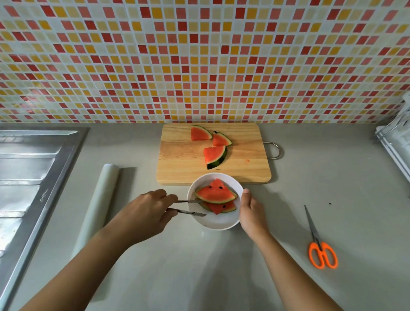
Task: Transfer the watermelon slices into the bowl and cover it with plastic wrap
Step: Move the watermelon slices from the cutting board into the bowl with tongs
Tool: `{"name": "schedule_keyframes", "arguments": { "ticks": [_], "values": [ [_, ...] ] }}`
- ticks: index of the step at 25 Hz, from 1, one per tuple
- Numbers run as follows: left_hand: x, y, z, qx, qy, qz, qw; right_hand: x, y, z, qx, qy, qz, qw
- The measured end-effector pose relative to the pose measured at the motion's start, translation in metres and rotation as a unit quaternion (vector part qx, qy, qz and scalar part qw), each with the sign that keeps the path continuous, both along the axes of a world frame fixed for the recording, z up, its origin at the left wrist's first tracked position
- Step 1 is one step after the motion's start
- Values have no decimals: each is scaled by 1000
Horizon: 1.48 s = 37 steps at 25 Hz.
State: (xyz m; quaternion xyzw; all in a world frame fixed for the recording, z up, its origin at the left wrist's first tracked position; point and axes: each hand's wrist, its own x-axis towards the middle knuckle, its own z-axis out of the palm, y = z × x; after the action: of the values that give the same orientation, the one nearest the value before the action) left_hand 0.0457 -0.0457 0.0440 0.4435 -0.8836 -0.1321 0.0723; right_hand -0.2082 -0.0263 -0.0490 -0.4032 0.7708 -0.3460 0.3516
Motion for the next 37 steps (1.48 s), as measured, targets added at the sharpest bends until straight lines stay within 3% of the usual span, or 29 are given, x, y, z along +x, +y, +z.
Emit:
{"name": "schedule_keyframes", "arguments": {
  "ticks": [7,10,14,18,26,33,37],
  "values": [
    [-10,-3,6,37,142,67,987,0,-1,0,2,-3,-1,1000],
    [-16,-31,3,-5,202,146,968,-1,-1,-3,3,-13,5,1000],
    [-20,-98,-23,51,164,283,944,-1,-1,-3,-6,11,1,1000],
    [-28,-142,-48,140,162,330,919,-1,0,-8,-22,19,1,1000],
    [-37,-145,-56,146,167,304,926,-1,-1,-5,-27,12,1,1000],
    [-6,-155,-56,79,181,286,938,-1,0,1,-18,13,9,1000],
    [8,-197,-55,109,112,206,966,0,-1,-1,-3,-20,0,1000]
  ]
}}
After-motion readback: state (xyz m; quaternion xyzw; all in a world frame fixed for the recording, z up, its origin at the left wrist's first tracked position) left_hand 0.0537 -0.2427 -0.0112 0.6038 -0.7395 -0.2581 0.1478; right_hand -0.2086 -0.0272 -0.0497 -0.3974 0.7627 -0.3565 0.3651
